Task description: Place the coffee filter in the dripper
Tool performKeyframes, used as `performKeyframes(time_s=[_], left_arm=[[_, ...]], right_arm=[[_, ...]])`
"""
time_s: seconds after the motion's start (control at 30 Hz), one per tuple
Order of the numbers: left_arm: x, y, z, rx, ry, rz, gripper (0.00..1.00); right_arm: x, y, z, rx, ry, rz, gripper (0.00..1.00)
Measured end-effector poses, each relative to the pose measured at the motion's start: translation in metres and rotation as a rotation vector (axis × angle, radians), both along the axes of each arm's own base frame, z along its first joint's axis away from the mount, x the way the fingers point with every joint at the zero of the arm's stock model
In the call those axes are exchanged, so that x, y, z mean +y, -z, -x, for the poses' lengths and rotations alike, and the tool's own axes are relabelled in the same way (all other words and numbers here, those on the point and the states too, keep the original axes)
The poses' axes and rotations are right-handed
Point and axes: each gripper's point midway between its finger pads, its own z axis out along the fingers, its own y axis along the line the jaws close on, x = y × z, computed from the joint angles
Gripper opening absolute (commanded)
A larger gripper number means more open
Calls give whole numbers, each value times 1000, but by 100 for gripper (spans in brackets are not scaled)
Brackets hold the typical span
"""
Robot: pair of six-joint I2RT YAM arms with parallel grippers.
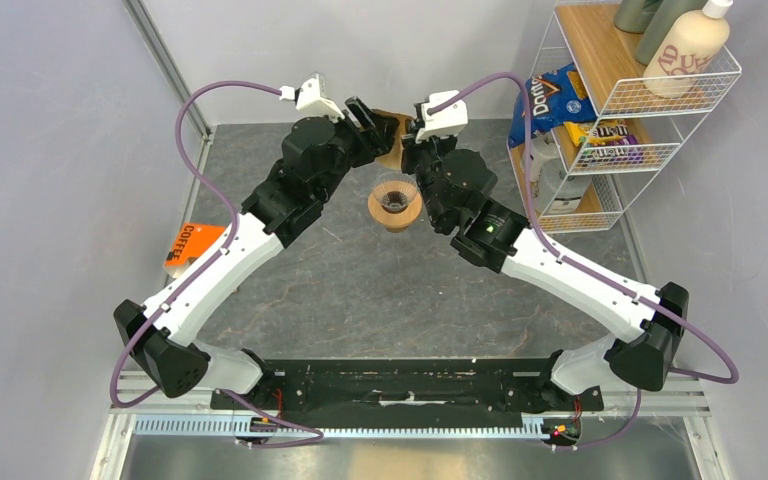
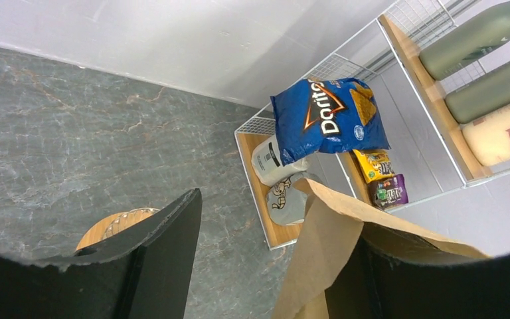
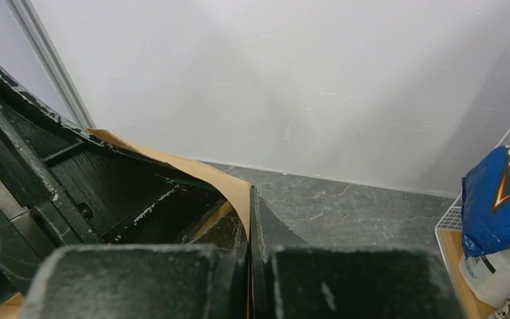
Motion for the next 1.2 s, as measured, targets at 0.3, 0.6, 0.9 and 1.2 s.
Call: performKeyframes(time_s=[0.3,0.6,0.9,1.2], left_arm=[[2,4,0,11,-8,-22,64],[2,5,1,-6,2,-27,64],[-3,5,4,-15,34,-22,66],[-9,10,9,-21,79,-12,45]], right_arm=[[0,4,-5,-9,28,33,0],[-3,1,-6,-19,47,29,0],[-3,1,-6,-19,47,28,0],[-3,1,-6,-19,48,29,0]])
